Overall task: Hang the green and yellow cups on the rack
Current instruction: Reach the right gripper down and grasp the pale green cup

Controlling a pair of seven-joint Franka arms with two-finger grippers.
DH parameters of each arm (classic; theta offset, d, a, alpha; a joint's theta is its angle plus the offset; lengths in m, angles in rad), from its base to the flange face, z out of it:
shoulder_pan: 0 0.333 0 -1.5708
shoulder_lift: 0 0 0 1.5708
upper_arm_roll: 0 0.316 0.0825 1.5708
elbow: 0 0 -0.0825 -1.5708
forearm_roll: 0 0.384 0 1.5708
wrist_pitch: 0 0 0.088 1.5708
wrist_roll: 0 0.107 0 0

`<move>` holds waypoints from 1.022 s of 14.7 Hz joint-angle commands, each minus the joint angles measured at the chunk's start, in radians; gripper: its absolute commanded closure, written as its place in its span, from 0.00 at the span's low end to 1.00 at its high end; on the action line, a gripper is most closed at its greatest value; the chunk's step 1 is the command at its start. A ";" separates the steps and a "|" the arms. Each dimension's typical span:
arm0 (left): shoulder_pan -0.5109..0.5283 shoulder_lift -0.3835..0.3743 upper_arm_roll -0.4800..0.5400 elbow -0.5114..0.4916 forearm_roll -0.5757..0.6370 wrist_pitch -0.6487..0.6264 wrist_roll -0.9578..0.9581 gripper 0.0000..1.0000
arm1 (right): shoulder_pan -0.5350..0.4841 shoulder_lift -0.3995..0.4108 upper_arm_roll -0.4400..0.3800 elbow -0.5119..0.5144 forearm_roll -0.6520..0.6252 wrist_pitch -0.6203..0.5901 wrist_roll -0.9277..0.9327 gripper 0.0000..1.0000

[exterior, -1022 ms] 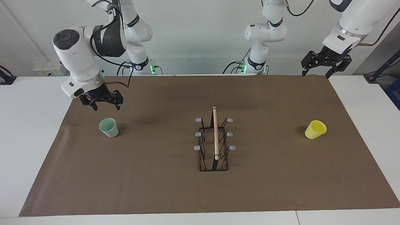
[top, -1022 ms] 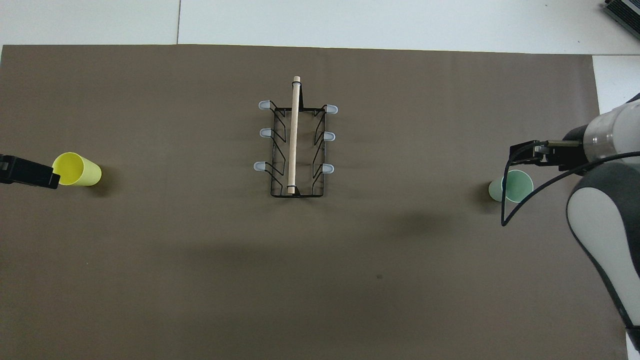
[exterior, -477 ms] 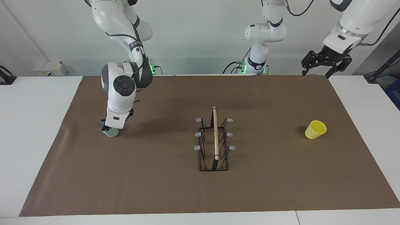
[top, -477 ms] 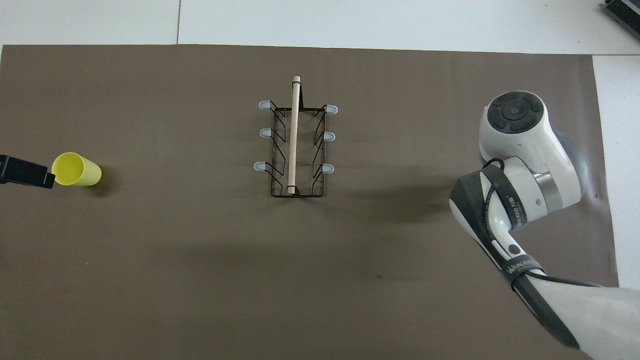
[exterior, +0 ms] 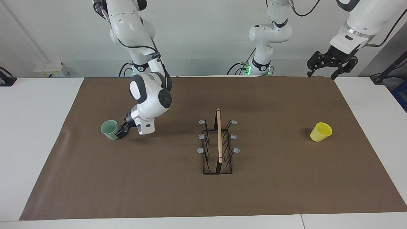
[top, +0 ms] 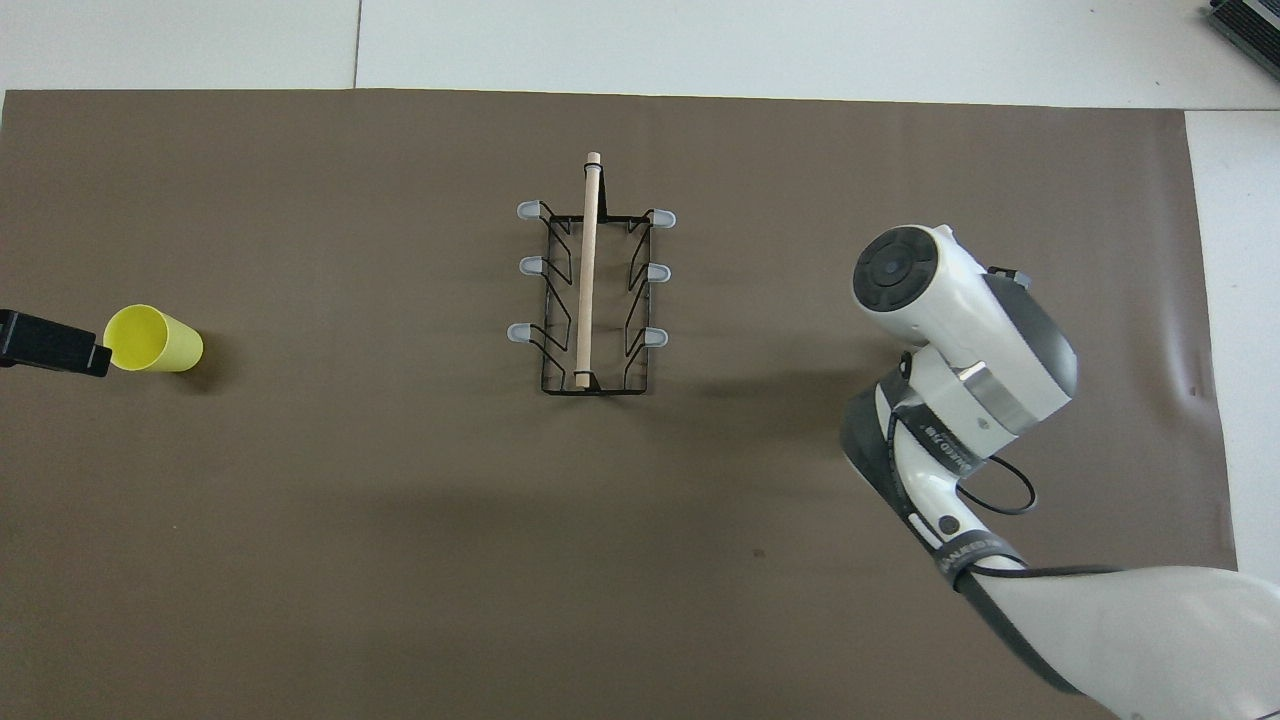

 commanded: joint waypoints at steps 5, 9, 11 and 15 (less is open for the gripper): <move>0.101 0.061 0.000 -0.011 -0.118 0.076 -0.014 0.00 | 0.023 0.042 0.002 -0.081 -0.201 -0.036 -0.070 0.00; 0.219 0.166 0.006 0.038 -0.244 0.070 -0.028 0.00 | 0.023 0.030 0.002 -0.147 -0.260 -0.037 -0.056 0.00; 0.251 0.232 0.008 0.088 -0.273 0.063 -0.034 0.00 | 0.010 0.028 0.002 -0.158 -0.282 -0.033 -0.055 0.00; 0.257 0.365 0.060 0.165 -0.276 0.078 -0.104 0.00 | -0.022 0.030 0.002 -0.158 -0.326 -0.017 -0.043 0.00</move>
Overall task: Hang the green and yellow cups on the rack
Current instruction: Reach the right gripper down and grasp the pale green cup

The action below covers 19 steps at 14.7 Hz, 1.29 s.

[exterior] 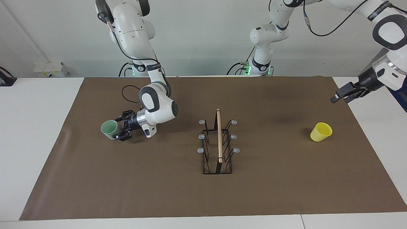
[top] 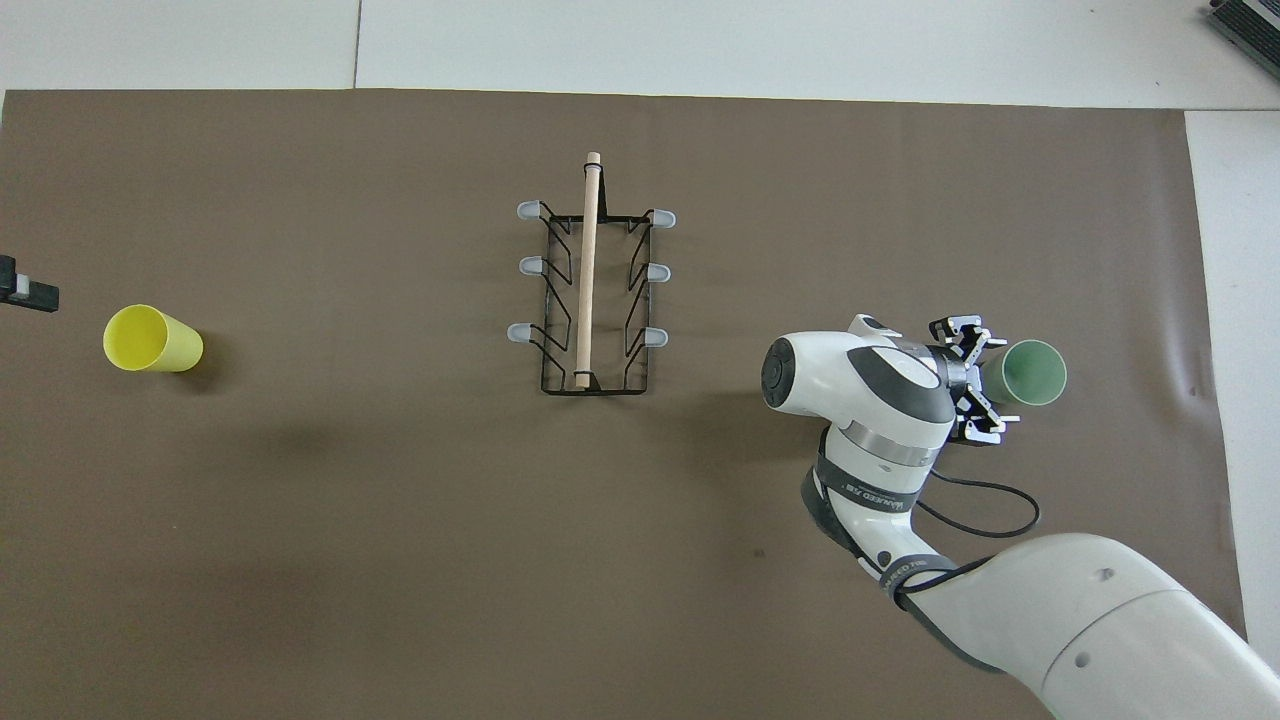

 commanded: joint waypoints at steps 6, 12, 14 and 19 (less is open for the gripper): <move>0.058 0.255 0.133 0.149 -0.196 0.019 -0.165 0.00 | -0.058 -0.025 0.007 -0.060 -0.065 0.064 0.074 0.04; 0.092 0.331 0.133 0.140 -0.282 0.145 -0.407 0.03 | -0.041 -0.017 0.009 -0.008 -0.037 0.051 0.069 1.00; 0.107 0.364 0.133 0.128 -0.349 0.153 -0.550 0.03 | -0.037 -0.016 0.009 0.034 0.028 0.038 0.056 1.00; 0.153 0.360 0.133 0.002 -0.457 0.185 -0.637 0.03 | -0.096 -0.087 0.012 0.103 0.206 0.061 -0.076 1.00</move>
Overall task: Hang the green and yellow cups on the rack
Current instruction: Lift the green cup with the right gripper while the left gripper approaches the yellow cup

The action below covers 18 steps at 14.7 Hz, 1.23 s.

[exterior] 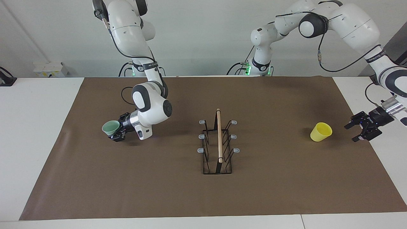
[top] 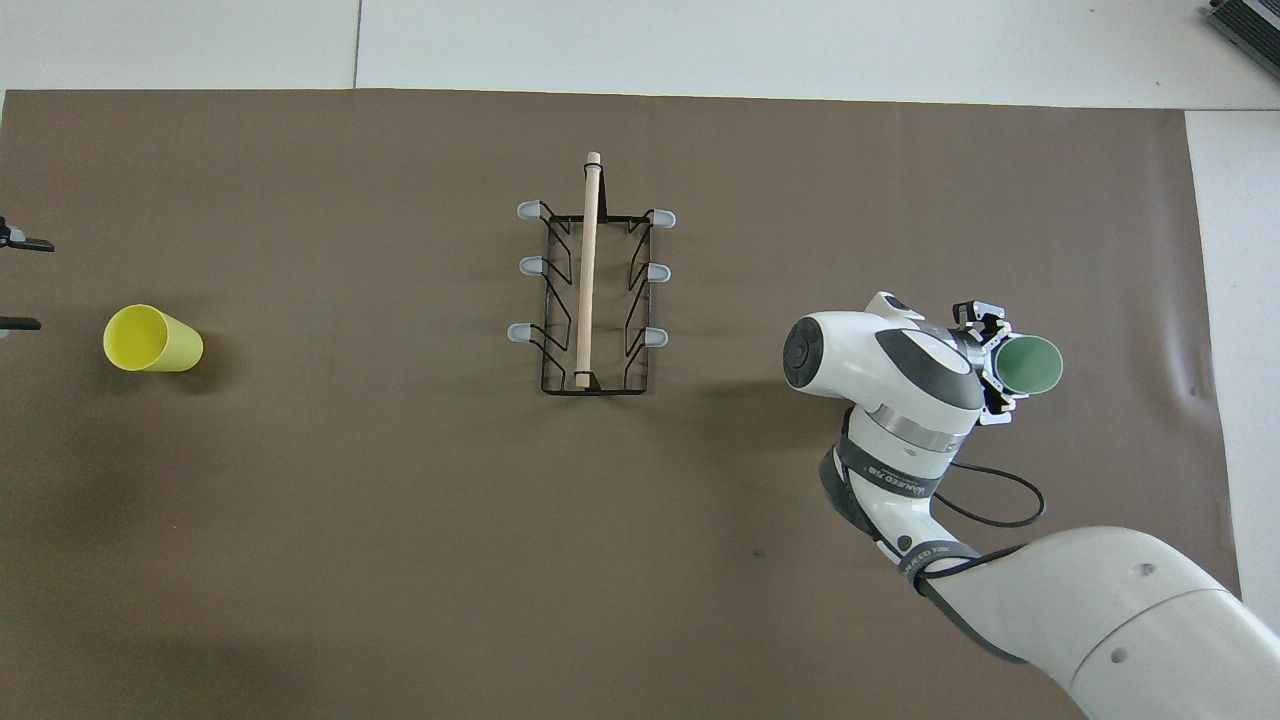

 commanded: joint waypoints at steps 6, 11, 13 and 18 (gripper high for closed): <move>0.020 -0.112 0.007 -0.295 -0.159 0.066 -0.161 0.00 | -0.117 -0.208 0.011 0.023 0.409 0.080 -0.209 1.00; 0.018 -0.134 0.005 -0.355 -0.165 0.064 -0.248 0.00 | -0.177 -0.240 0.011 0.027 0.693 0.190 -0.240 1.00; 0.017 -0.149 0.007 -0.401 -0.198 0.073 -0.264 0.00 | -0.188 -0.255 0.010 0.027 0.834 0.253 -0.271 1.00; 0.003 -0.187 0.005 -0.541 -0.358 0.176 -0.269 0.00 | -0.208 -0.309 0.008 0.015 1.224 0.312 -0.387 1.00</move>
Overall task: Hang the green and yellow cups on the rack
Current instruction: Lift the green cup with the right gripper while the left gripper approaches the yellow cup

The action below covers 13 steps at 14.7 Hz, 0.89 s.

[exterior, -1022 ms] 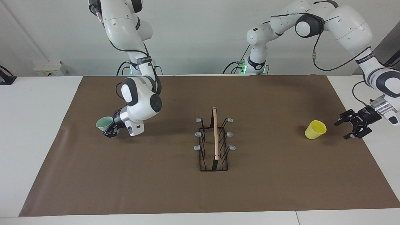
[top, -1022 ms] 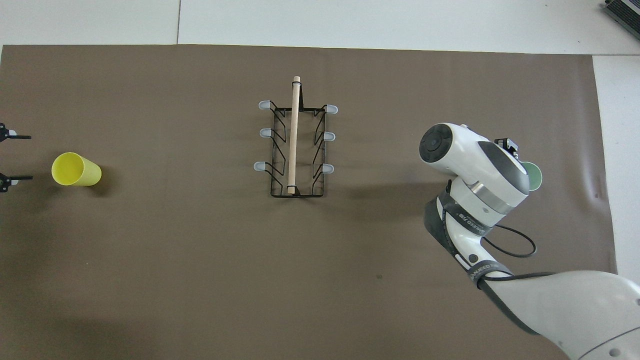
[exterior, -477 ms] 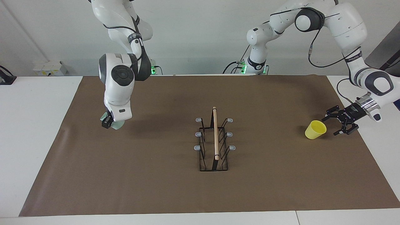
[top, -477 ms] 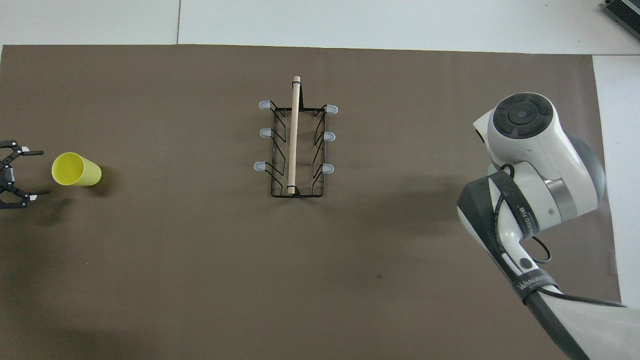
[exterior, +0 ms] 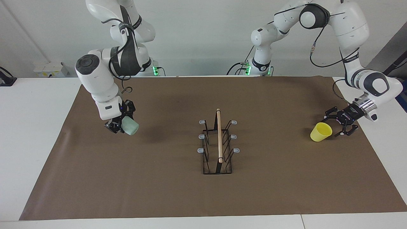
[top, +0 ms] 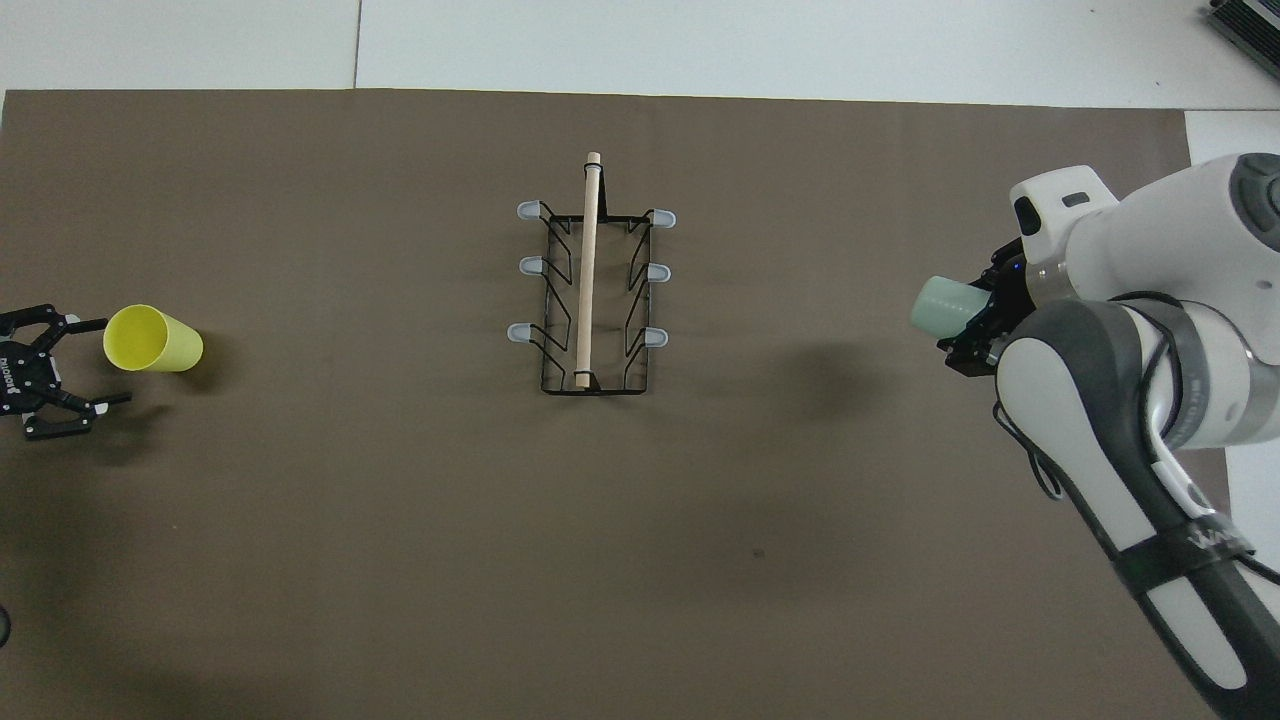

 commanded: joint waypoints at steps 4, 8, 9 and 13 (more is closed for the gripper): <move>-0.026 -0.078 0.002 -0.153 -0.149 0.078 -0.007 0.00 | -0.020 -0.068 0.009 -0.072 0.505 0.117 -0.235 1.00; -0.037 -0.090 0.001 -0.194 -0.188 0.089 -0.001 0.00 | -0.012 -0.132 0.009 -0.200 0.872 0.192 -0.465 1.00; -0.038 -0.090 0.001 -0.197 -0.201 0.092 -0.001 0.00 | -0.012 -0.154 0.009 -0.239 0.950 0.200 -0.531 1.00; -0.067 -0.104 -0.005 -0.265 -0.312 0.124 0.026 0.00 | 0.012 -0.223 0.011 -0.354 1.251 0.211 -0.758 1.00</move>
